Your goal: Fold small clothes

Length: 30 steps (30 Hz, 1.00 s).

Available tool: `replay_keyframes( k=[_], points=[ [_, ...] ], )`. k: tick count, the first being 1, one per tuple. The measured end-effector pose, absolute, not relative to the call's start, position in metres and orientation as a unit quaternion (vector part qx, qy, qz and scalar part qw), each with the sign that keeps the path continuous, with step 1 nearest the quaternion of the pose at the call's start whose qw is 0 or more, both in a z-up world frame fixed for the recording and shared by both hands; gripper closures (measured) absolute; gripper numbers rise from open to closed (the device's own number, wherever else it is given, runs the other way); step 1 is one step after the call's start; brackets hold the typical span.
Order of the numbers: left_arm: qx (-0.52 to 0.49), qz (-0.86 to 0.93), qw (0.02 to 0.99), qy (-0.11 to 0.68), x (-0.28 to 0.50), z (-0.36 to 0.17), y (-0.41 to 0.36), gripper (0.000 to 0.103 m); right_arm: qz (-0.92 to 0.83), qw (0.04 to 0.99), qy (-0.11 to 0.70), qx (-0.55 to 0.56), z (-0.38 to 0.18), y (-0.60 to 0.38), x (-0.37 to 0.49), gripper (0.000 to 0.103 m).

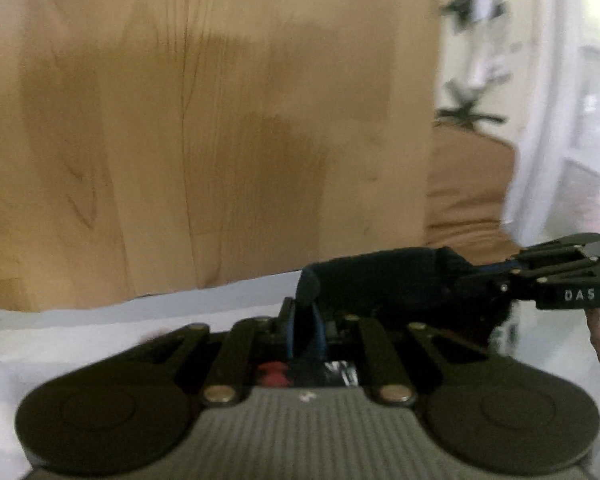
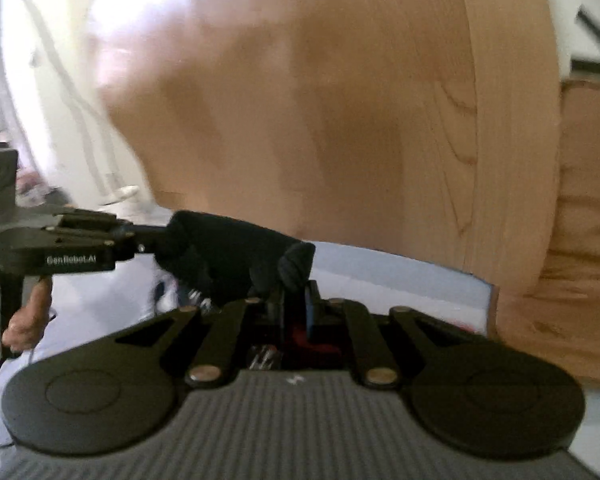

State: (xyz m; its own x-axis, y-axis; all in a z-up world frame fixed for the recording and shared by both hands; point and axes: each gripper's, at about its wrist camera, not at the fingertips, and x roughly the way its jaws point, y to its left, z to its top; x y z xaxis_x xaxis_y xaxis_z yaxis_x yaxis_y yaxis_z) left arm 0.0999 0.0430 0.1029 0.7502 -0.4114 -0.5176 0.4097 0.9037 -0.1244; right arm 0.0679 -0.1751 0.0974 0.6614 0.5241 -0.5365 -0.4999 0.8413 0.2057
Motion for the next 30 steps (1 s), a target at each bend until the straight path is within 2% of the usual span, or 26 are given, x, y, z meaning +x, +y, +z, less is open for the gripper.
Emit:
replay_keyframes(
  k=[4,10,14,15,16,18,22,24,26,30],
  points=[
    [-0.001,-0.24,0.935,0.26,0.019,0.095,0.062,0.094,0.295,0.908,0.298,0.014,0.094,-0.182,-0.021,0.091],
    [0.003,-0.256,0.922,0.29,-0.067,0.057,0.061,0.094,0.282,0.903,0.324,0.005,0.039,-0.18,-0.111,0.091],
    [0.0,-0.25,0.906,0.341,-0.071,0.025,0.053,0.089,0.25,0.911,0.329,0.015,0.008,-0.184,-0.124,0.089],
    [0.003,-0.248,0.907,0.341,-0.074,0.025,0.054,0.088,0.248,0.914,0.322,0.015,0.009,-0.185,-0.126,0.083],
    [0.005,-0.251,0.907,0.339,-0.078,0.027,0.056,0.083,0.248,0.913,0.323,0.014,0.011,-0.183,-0.127,0.074],
    [0.004,-0.261,0.91,0.322,-0.087,0.04,0.065,0.074,0.263,0.909,0.322,0.013,0.023,-0.186,-0.129,0.063],
    [-0.065,-0.274,0.921,0.268,-0.097,0.073,0.107,0.056,0.281,0.918,0.28,0.022,0.048,-0.203,-0.146,0.062],
    [-0.117,-0.268,0.924,0.248,-0.089,0.085,0.125,0.055,0.274,0.925,0.26,0.044,0.056,-0.205,-0.145,0.062],
    [-0.143,-0.255,0.923,0.249,-0.072,0.088,0.129,0.058,0.265,0.929,0.251,0.066,0.057,-0.199,-0.135,0.062],
    [-0.129,-0.214,0.927,0.28,-0.033,0.062,0.112,0.064,0.237,0.932,0.258,0.09,0.042,-0.182,-0.105,0.061]
  ],
)
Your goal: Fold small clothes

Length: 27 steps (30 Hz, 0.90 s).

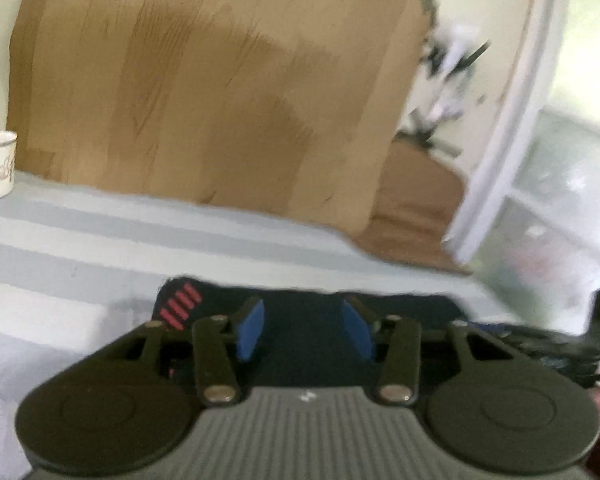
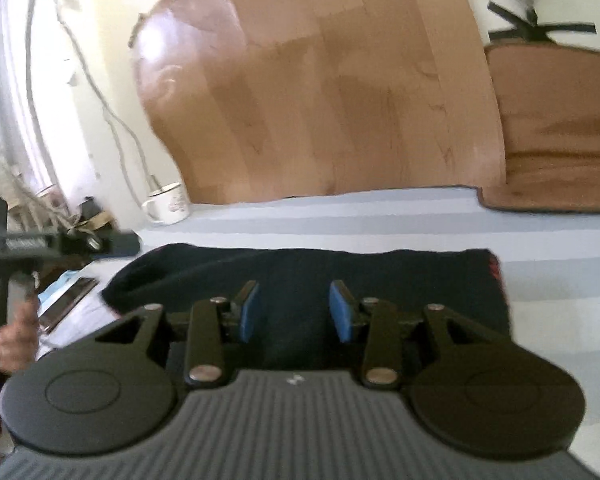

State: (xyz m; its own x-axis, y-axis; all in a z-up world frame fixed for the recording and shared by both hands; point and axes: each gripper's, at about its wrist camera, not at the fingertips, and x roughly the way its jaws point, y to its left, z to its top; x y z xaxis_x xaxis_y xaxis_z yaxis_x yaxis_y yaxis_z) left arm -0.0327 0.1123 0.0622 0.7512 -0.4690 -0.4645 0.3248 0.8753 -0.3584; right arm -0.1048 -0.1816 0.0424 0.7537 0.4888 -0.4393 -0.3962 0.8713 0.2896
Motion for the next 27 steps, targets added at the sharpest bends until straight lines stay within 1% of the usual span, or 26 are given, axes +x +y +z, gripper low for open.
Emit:
replay_keyframes(
  k=[1,3,5,6,7,8,11,15,18,19,20,21,22,23,24,25,27],
  points=[
    [-0.12,-0.203,0.926,0.297,-0.021,0.052,0.106,0.067,0.235,0.932,0.26,0.092,0.037,-0.179,-0.1,0.061],
    [-0.097,-0.181,0.925,0.321,0.0,0.032,0.094,0.068,0.226,0.93,0.275,0.095,0.026,-0.177,-0.087,0.061],
    [-0.075,-0.165,0.929,0.322,0.015,0.023,0.084,0.064,0.203,0.93,0.294,0.087,0.014,-0.18,-0.074,0.069],
    [-0.073,-0.161,0.93,0.323,0.023,0.021,0.082,0.064,0.192,0.93,0.302,0.086,0.009,-0.184,-0.069,0.085],
    [-0.075,-0.157,0.929,0.326,0.029,0.021,0.082,0.063,0.179,0.93,0.307,0.098,0.004,-0.191,-0.062,0.097],
    [-0.076,-0.153,0.929,0.327,0.035,0.021,0.082,0.063,0.171,0.928,0.309,0.12,0.002,-0.199,-0.056,0.103],
    [-0.063,-0.148,0.932,0.325,0.053,0.016,0.077,0.059,0.165,0.919,0.315,0.168,-0.002,-0.212,-0.043,0.103],
    [-0.06,-0.151,0.933,0.321,0.06,0.011,0.075,0.057,0.161,0.93,0.295,0.146,-0.004,-0.203,-0.046,0.103],
    [-0.059,-0.158,0.933,0.317,0.054,0.009,0.078,0.057,0.172,0.925,0.296,0.165,-0.007,-0.212,-0.047,0.102],
    [-0.059,-0.158,0.933,0.318,0.052,0.01,0.079,0.057,0.175,0.919,0.304,0.181,-0.005,-0.215,-0.048,0.1],
    [-0.062,-0.158,0.932,0.32,0.049,0.012,0.082,0.056,0.176,0.913,0.312,0.195,0.001,-0.216,-0.052,0.092],
    [-0.072,-0.159,0.93,0.325,0.045,0.015,0.086,0.056,0.175,0.91,0.313,0.208,0.009,-0.22,-0.059,0.074],
    [-0.091,-0.159,0.927,0.328,0.041,0.019,0.092,0.056,0.172,0.913,0.301,0.217,0.017,-0.226,-0.071,0.044],
    [-0.119,-0.163,0.923,0.327,0.035,0.024,0.101,0.056,0.163,0.92,0.278,0.224,0.025,-0.235,-0.085,0.032],
    [-0.149,-0.174,0.919,0.322,0.03,0.029,0.11,0.056,0.148,0.927,0.253,0.233,0.031,-0.245,-0.1,0.024],
    [-0.184,-0.194,0.911,0.314,0.024,0.034,0.119,0.057,0.137,0.929,0.236,0.248,0.035,-0.256,-0.115,0.021],
    [-0.236,-0.232,0.894,0.303,0.017,0.041,0.128,0.058,0.111,0.922,0.237,0.285,0.034,-0.277,-0.131,0.021]
  ],
)
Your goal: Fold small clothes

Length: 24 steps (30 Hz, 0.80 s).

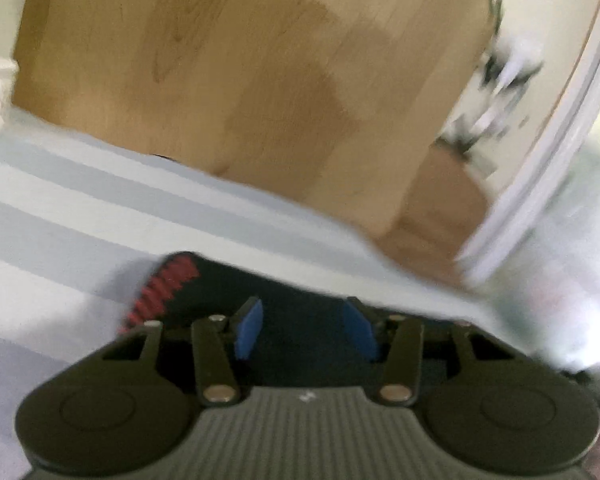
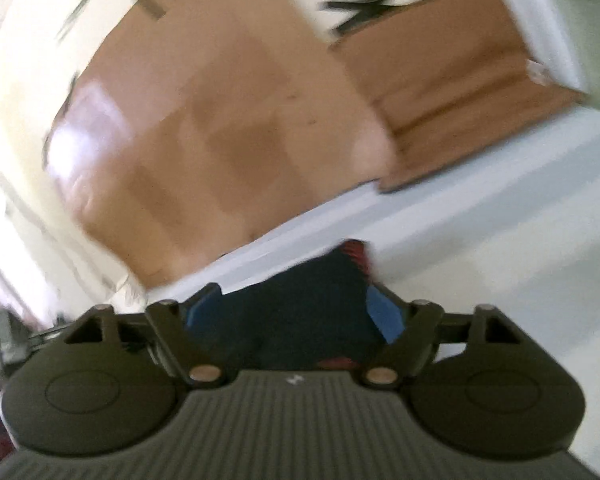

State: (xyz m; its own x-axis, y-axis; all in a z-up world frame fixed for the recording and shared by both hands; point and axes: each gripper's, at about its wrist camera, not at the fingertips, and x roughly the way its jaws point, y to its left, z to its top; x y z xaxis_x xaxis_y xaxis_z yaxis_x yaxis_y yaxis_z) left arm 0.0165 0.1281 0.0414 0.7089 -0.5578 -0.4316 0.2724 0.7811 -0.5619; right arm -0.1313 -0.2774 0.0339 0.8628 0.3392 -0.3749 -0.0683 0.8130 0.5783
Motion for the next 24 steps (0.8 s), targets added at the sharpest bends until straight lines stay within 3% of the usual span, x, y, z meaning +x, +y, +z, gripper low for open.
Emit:
replay_keyframes(
  k=[3,6,8,12,13,14,16,17,20,24],
  points=[
    [-0.238,-0.274,0.881,0.305,0.013,0.044,0.116,0.061,0.1,0.882,0.276,0.369,0.013,-0.3,-0.135,0.021],
    [-0.22,-0.303,0.867,0.33,0.018,0.033,0.093,0.075,0.106,0.844,0.314,0.422,-0.009,-0.302,-0.127,0.023],
    [-0.217,-0.311,0.855,0.354,0.022,0.021,0.081,0.083,0.106,0.852,0.317,0.402,-0.007,-0.292,-0.123,0.023],
    [-0.204,-0.306,0.845,0.39,0.028,-0.004,0.063,0.091,0.115,0.854,0.332,0.383,-0.007,-0.271,-0.109,0.024],
    [-0.196,-0.299,0.849,0.39,0.028,-0.01,0.061,0.097,0.111,0.859,0.331,0.375,-0.007,-0.266,-0.107,0.026],
    [-0.197,-0.296,0.852,0.386,0.027,-0.014,0.061,0.097,0.108,0.86,0.33,0.375,-0.007,-0.262,-0.103,0.03],
    [-0.221,-0.303,0.841,0.39,0.031,-0.019,0.067,0.097,0.1,0.859,0.334,0.374,-0.01,-0.255,-0.096,0.06],
    [-0.233,-0.307,0.835,0.394,0.033,-0.022,0.07,0.097,0.097,0.857,0.339,0.375,-0.012,-0.252,-0.092,0.068],
    [-0.235,-0.31,0.833,0.393,0.034,-0.023,0.073,0.097,0.098,0.852,0.342,0.383,-0.009,-0.25,-0.088,0.074],
    [-0.219,-0.308,0.841,0.388,0.029,-0.017,0.072,0.097,0.143,0.888,0.297,0.322,0.038,-0.222,-0.088,0.078]
  ],
)
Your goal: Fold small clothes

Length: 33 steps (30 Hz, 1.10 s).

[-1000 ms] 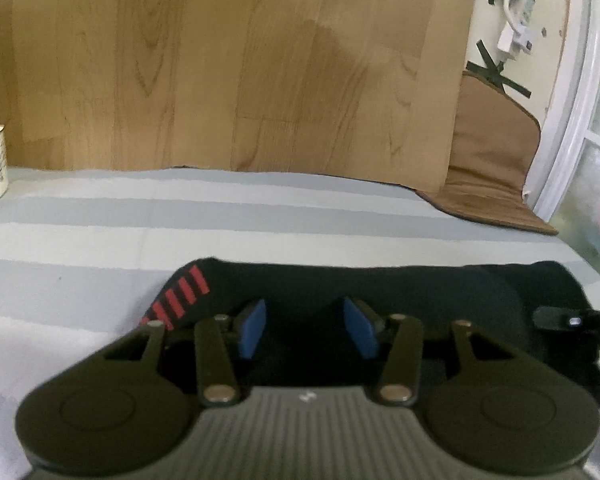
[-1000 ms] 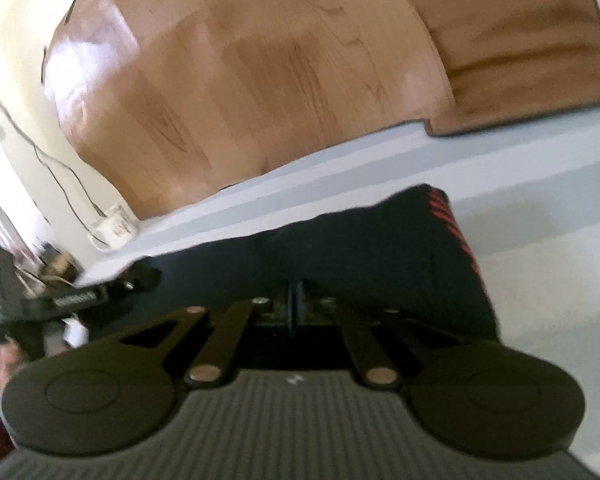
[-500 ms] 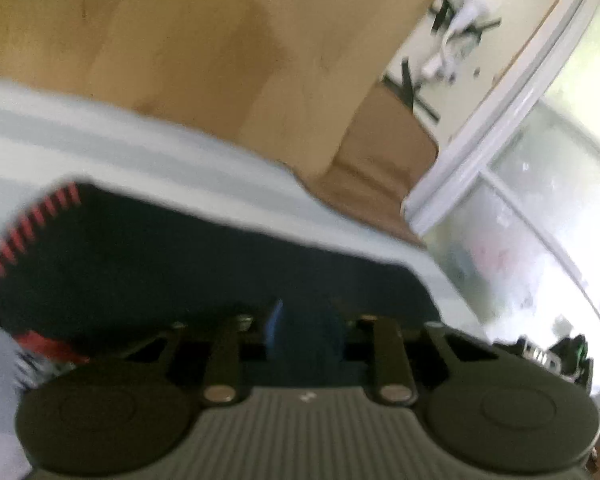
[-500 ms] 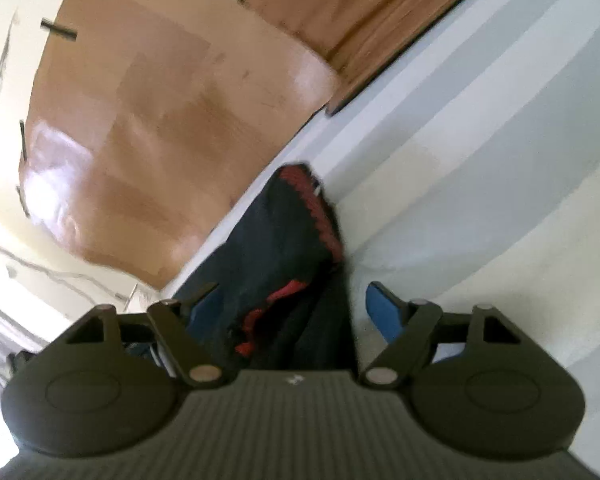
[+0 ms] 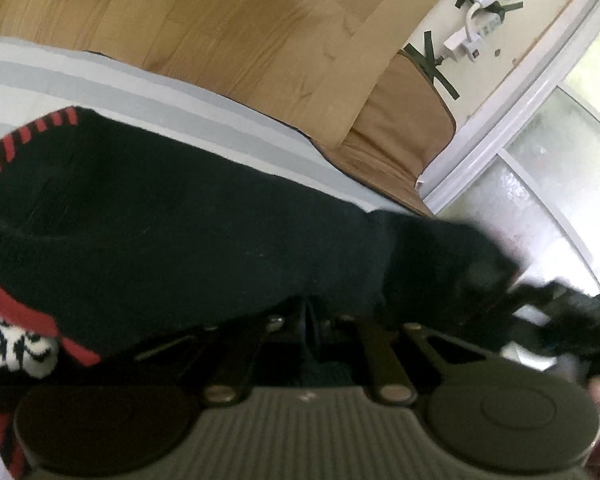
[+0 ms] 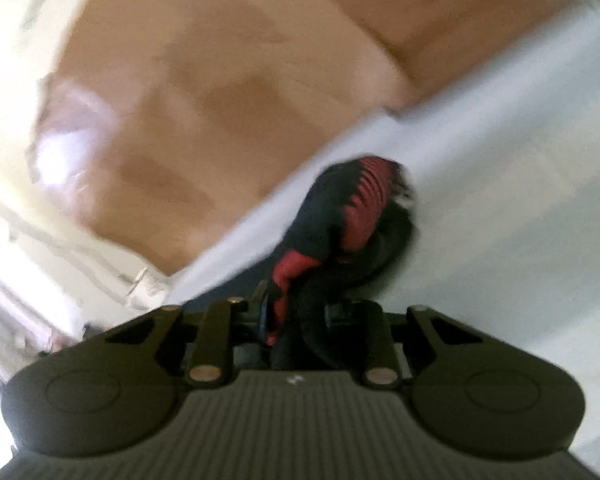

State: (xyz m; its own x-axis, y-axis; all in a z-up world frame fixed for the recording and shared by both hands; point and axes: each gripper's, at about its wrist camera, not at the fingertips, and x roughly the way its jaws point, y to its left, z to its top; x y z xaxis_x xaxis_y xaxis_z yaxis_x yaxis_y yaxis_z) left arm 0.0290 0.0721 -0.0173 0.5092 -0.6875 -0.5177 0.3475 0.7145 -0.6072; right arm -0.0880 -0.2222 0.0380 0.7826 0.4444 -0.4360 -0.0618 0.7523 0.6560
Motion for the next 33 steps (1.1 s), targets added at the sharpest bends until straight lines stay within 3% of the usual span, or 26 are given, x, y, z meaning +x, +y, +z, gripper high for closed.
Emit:
replay_keyframes(
  k=[3,8,12,17,21,26,33],
  points=[
    [-0.245,-0.312,0.835,0.382,0.024,-0.009,0.086,0.097,0.178,0.914,0.283,0.23,0.073,-0.18,-0.081,0.077],
    [-0.31,-0.282,0.861,0.287,-0.013,0.016,0.166,0.089,0.236,0.922,0.291,0.093,0.096,-0.097,-0.054,0.076],
    [-0.344,-0.21,0.878,0.257,-0.036,0.016,0.226,0.087,0.297,0.9,0.319,0.009,0.081,-0.027,-0.034,0.075],
    [-0.371,-0.175,0.877,0.25,-0.044,0.011,0.256,0.077,0.352,0.855,0.377,-0.063,0.031,0.043,-0.012,0.073],
    [-0.352,-0.194,0.88,0.254,-0.028,0.017,0.243,0.074,0.388,0.844,0.362,-0.073,0.033,0.048,-0.021,0.045],
    [-0.303,-0.221,0.888,0.266,0.004,0.031,0.209,0.073,0.412,0.847,0.329,-0.071,0.058,0.024,-0.042,0.045],
    [-0.3,-0.185,0.881,0.316,0.037,0.007,0.199,0.074,0.369,0.898,0.238,-0.032,0.105,-0.034,-0.044,0.046]
  ],
)
